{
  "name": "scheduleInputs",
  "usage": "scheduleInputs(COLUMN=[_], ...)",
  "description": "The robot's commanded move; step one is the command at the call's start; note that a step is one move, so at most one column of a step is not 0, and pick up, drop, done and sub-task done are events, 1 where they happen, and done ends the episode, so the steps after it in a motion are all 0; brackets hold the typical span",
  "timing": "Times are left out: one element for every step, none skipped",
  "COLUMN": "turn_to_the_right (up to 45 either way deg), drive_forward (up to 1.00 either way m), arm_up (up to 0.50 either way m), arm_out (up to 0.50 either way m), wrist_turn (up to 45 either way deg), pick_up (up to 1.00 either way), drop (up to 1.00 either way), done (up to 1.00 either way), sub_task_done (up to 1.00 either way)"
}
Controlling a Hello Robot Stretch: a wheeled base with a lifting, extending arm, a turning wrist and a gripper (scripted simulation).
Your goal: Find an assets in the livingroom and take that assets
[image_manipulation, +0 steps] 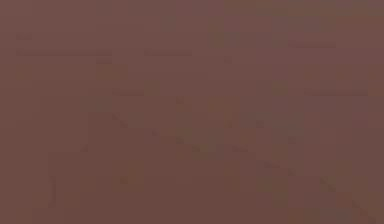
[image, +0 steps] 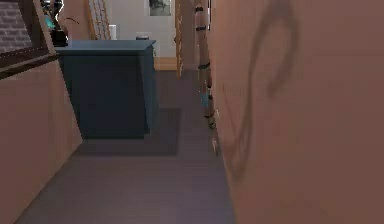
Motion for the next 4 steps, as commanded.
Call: scheduleInputs(turn_to_the_right=[-12.0,0.0,6.0,0.0], drive_forward=[0.0,0.6,0.0,1.0], arm_up=[0.0,0.0,0.0,0.0], arm_out=[0.0,0.0,0.0,0.0], wrist_turn=[0.0,0.0,0.0,0.0], pick_up=[0.0,0.0,0.0,0.0], drop=[0.0,0.0,0.0,0.0], done=[0.0,0.0,0.0,0.0], sub_task_done=[0.0,0.0,0.0,0.0])
